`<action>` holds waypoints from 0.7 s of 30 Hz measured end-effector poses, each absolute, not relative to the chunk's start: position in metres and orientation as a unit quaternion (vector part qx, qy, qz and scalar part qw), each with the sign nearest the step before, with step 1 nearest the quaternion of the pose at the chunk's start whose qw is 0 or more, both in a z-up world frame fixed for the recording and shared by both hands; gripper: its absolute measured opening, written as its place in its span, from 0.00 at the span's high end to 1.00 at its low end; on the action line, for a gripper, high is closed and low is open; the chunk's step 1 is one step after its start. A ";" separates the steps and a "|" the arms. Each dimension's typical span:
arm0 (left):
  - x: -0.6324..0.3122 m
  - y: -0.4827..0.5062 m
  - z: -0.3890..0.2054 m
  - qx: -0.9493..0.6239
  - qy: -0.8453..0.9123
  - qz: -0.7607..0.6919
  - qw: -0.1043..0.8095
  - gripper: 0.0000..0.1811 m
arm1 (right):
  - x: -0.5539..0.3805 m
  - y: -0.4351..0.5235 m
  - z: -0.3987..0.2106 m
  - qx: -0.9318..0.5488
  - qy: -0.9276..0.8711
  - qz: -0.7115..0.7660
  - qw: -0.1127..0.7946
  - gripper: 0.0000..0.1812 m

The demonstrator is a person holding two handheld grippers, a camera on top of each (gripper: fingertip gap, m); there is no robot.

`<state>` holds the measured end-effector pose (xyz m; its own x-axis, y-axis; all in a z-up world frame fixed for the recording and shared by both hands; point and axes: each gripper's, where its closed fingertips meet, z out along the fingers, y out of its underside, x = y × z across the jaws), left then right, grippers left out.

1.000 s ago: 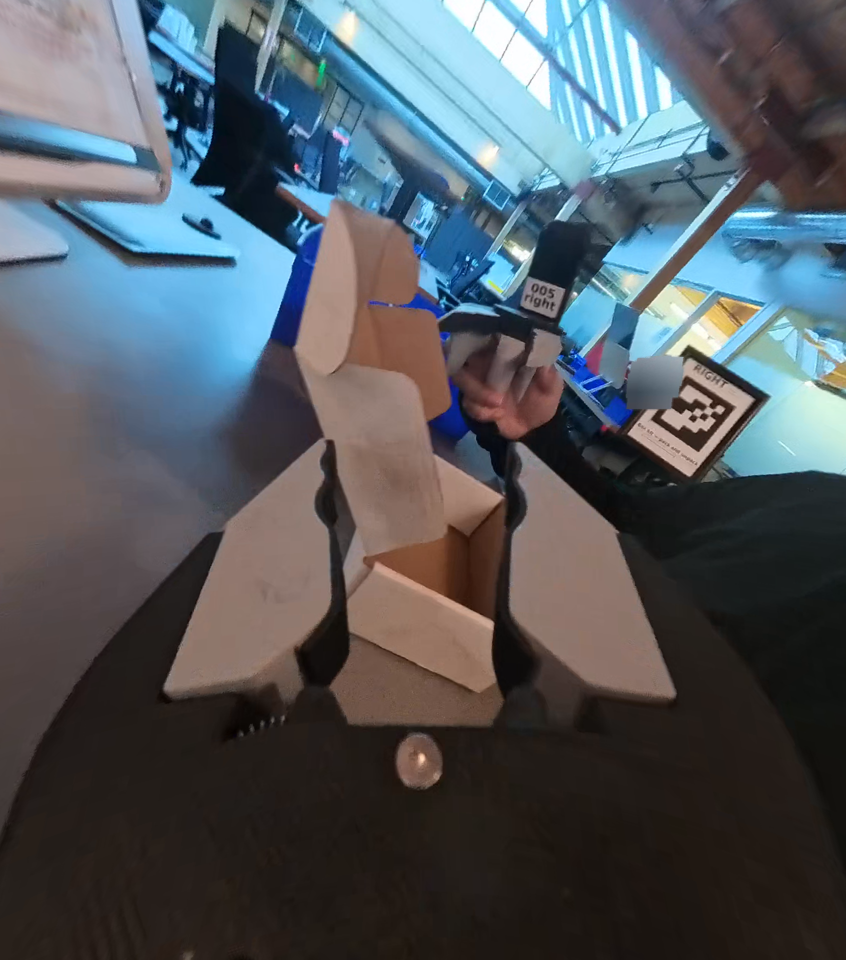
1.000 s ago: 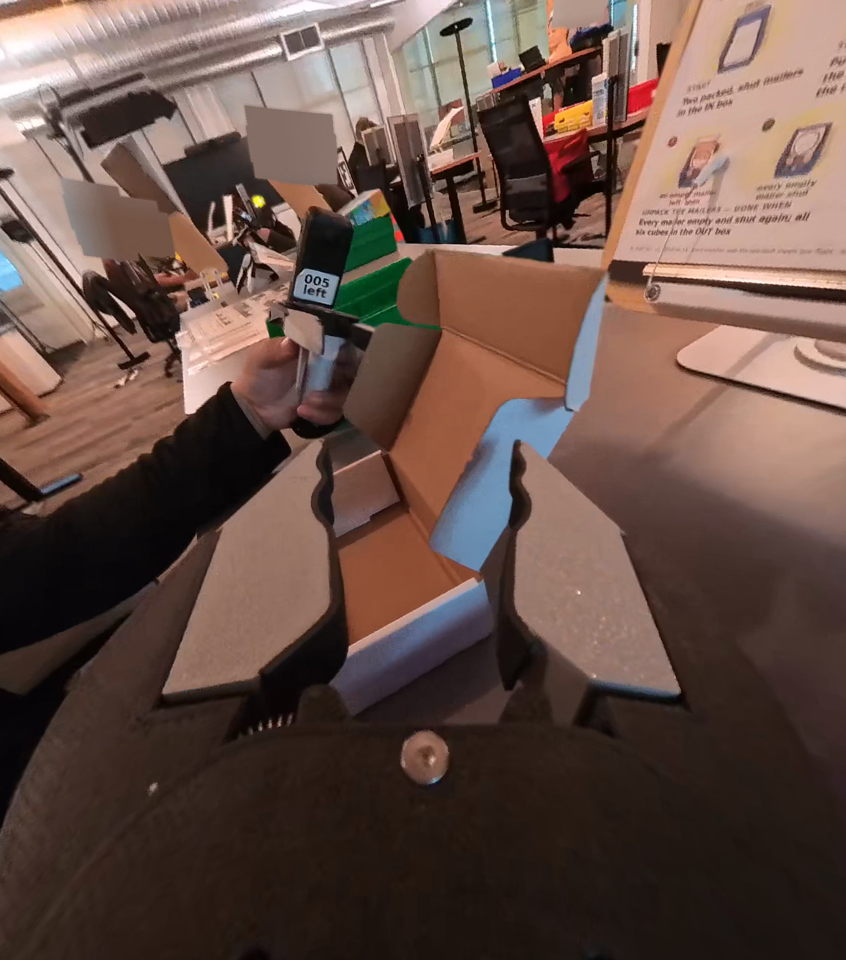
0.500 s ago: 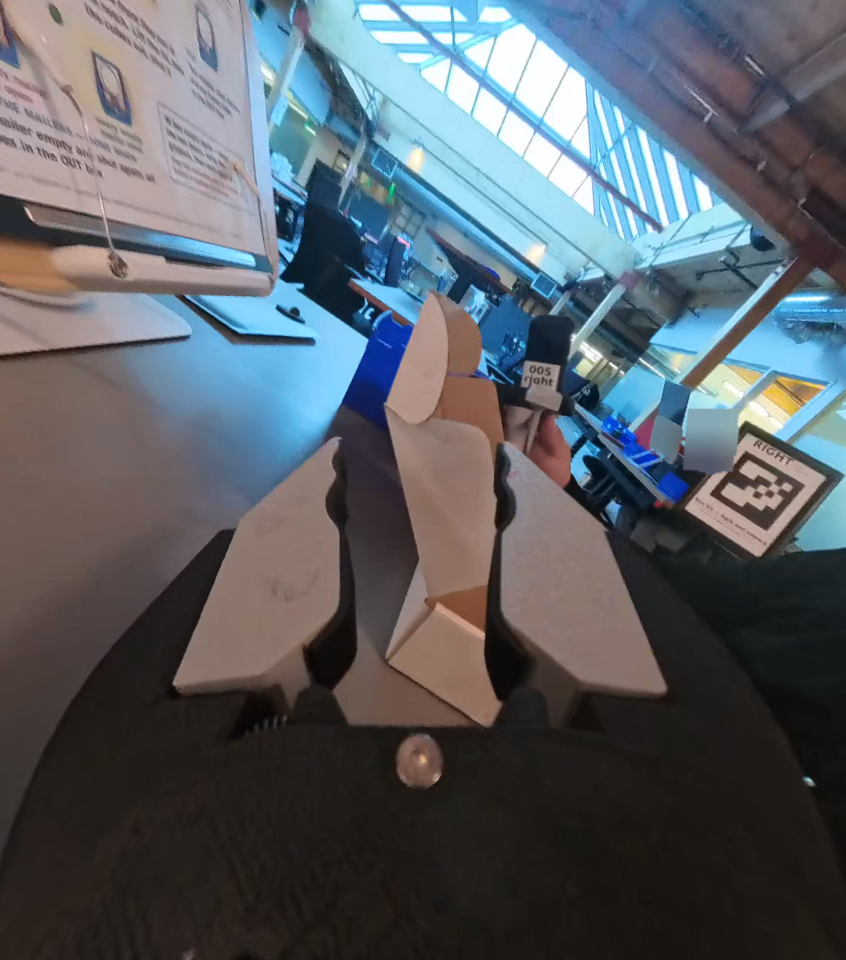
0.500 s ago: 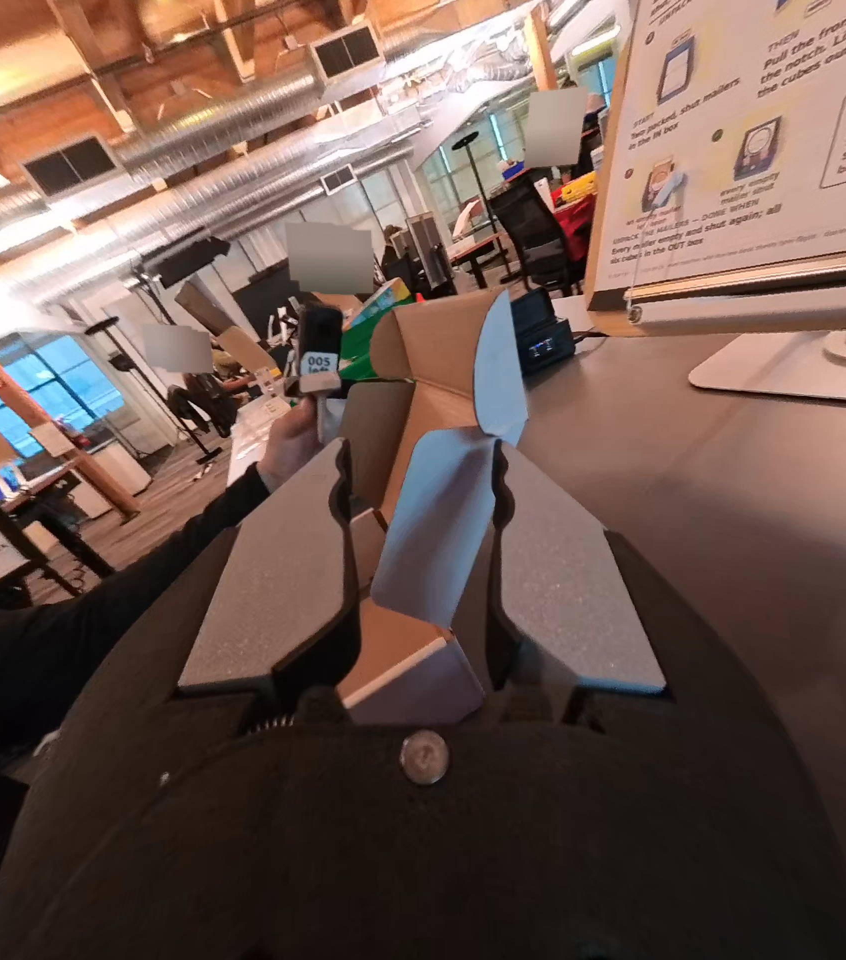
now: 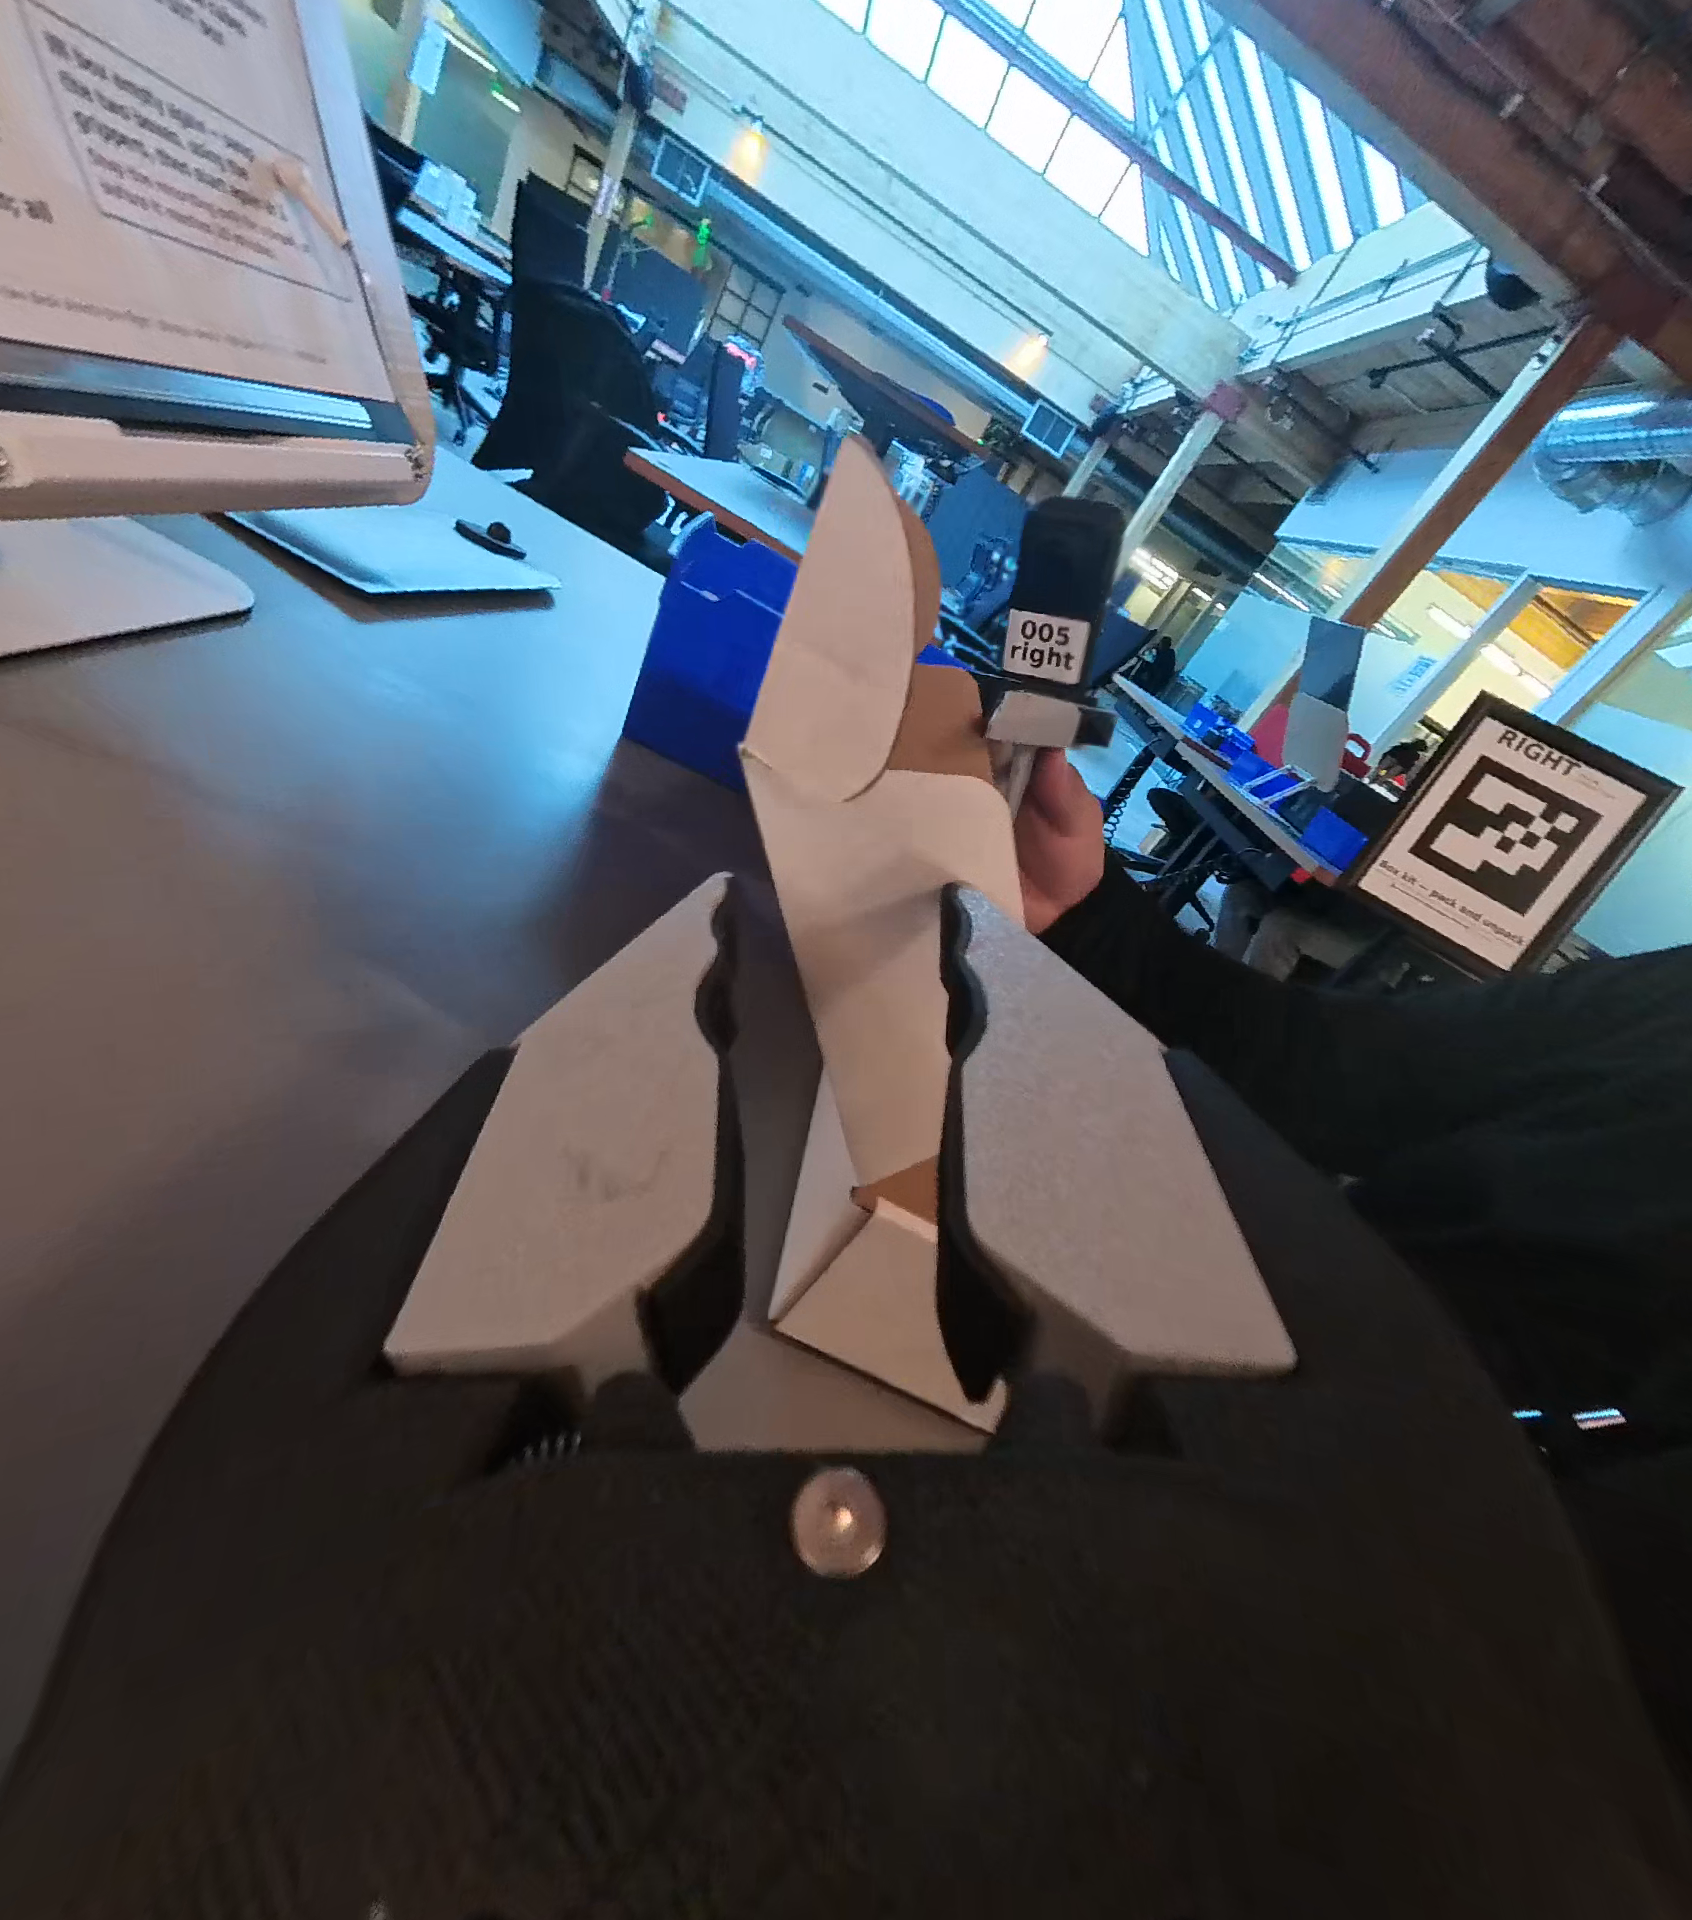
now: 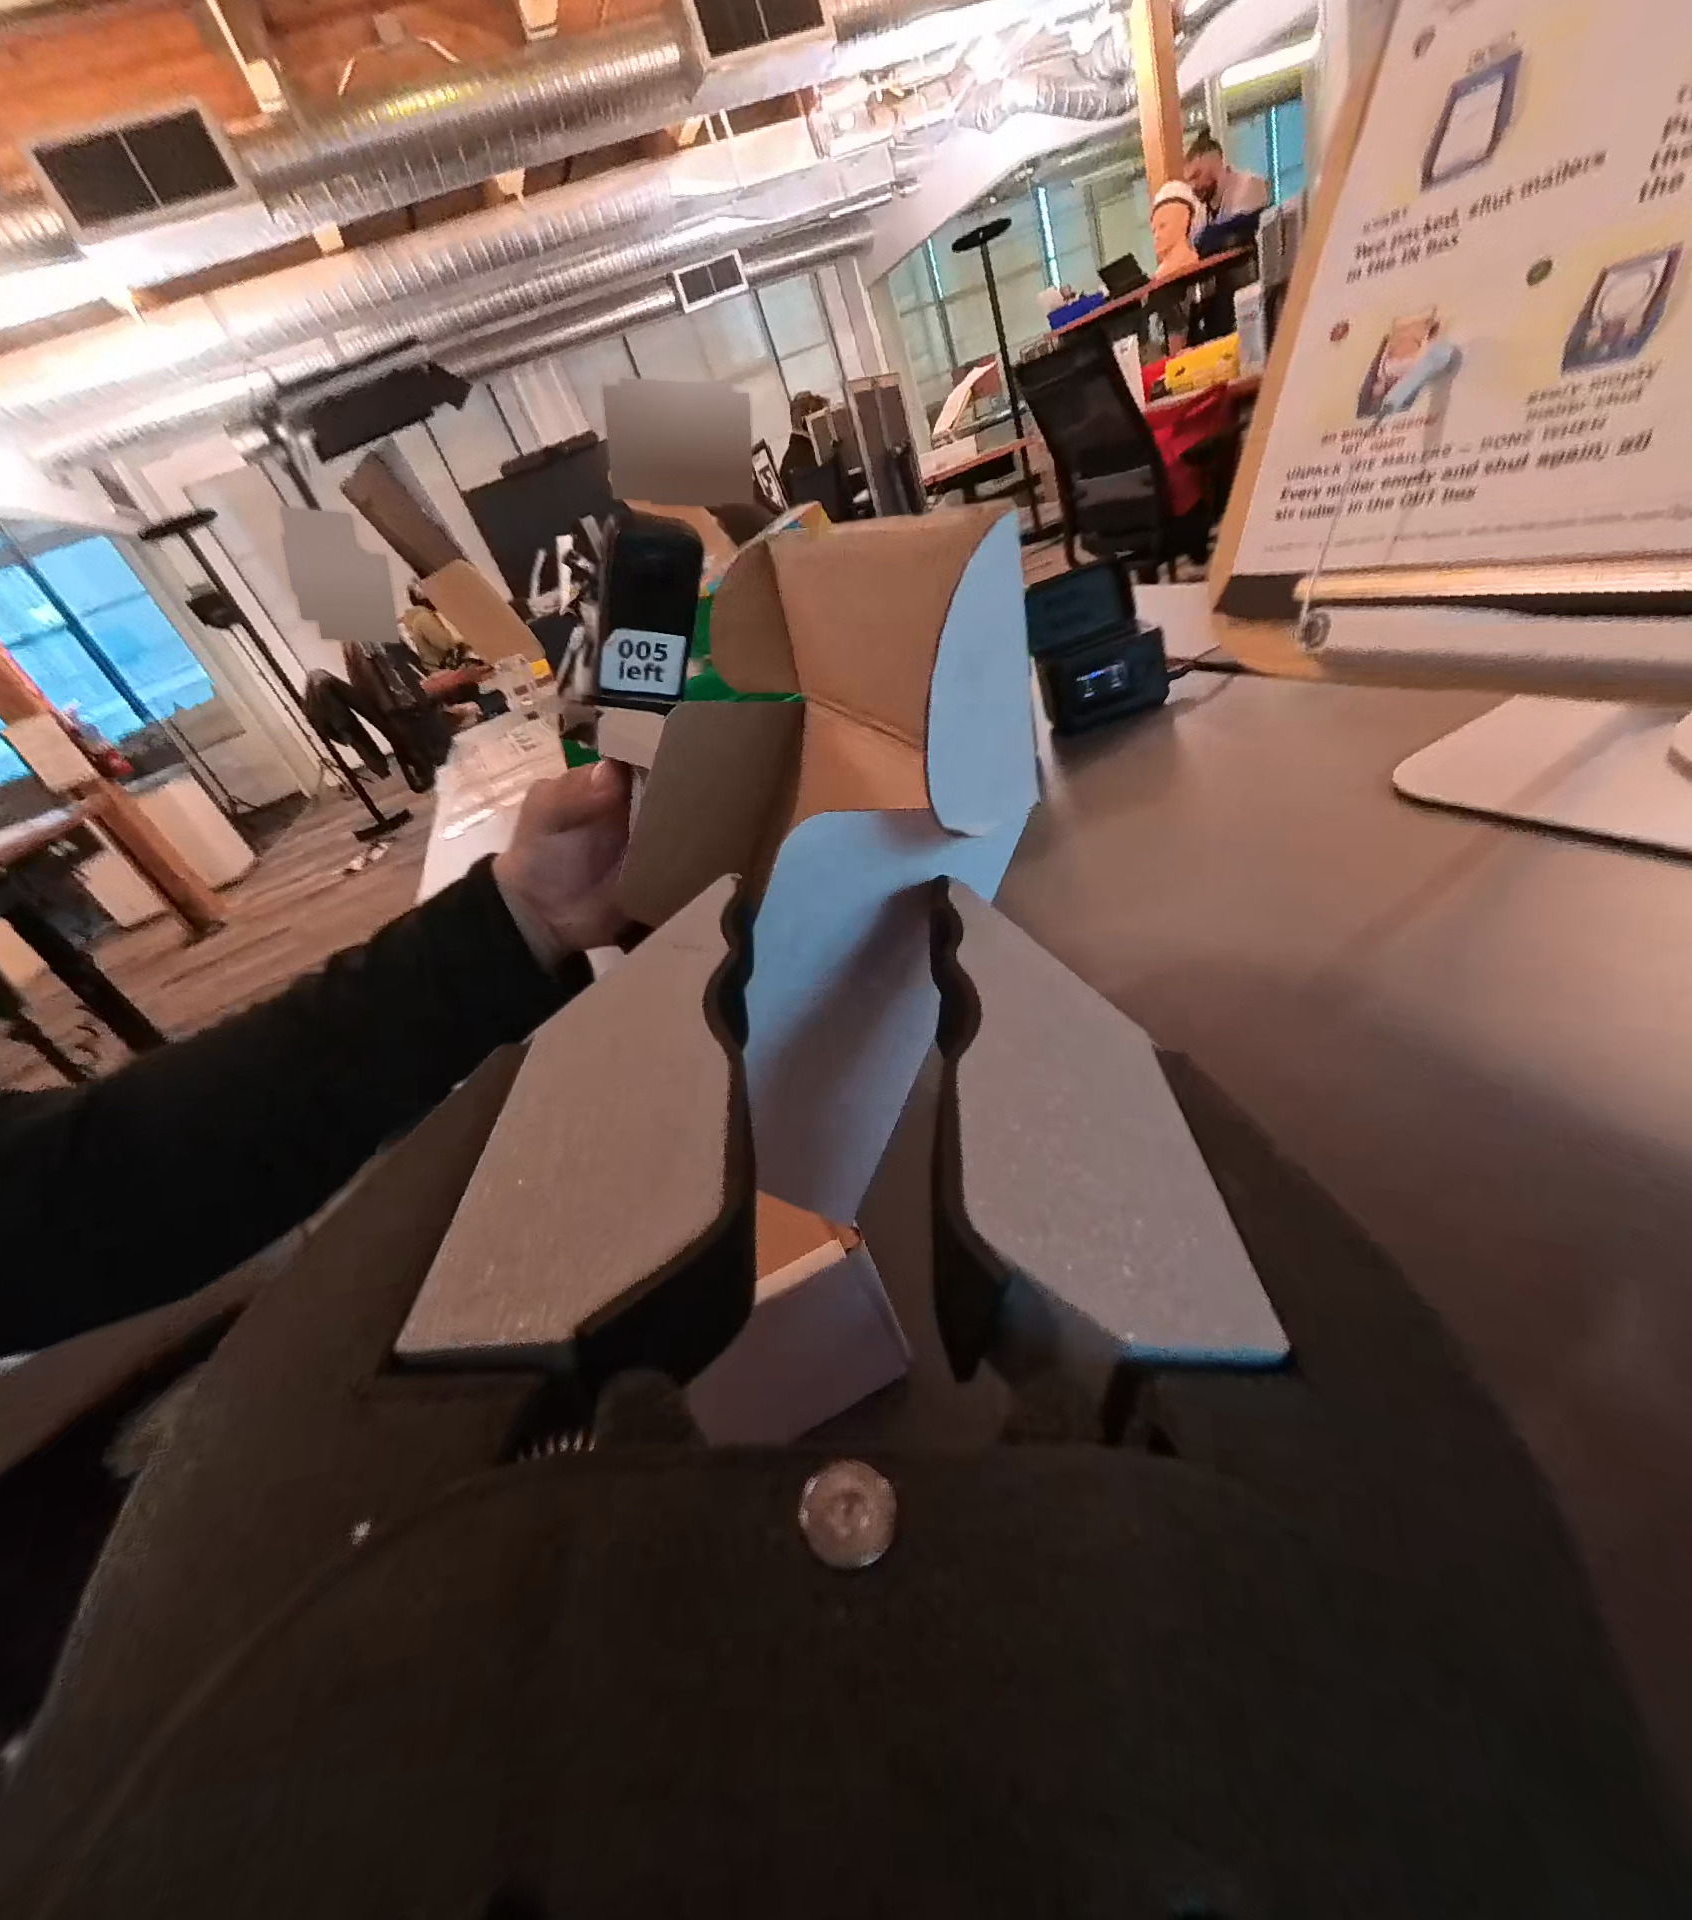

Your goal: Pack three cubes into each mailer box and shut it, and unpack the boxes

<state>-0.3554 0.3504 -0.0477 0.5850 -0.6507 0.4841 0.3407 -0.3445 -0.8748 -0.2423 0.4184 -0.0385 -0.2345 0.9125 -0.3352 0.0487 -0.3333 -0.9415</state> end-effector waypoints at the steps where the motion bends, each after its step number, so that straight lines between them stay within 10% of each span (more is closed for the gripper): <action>1: -0.354 0.349 -0.046 -0.689 0.118 -0.442 0.563 0.80 | -0.240 0.416 -0.037 -0.510 -0.475 0.623 0.356 0.83; 21: -0.279 0.285 -0.068 -0.672 0.377 -0.416 0.483 0.75 | -0.178 0.347 -0.061 -0.381 -0.659 0.457 0.459 0.84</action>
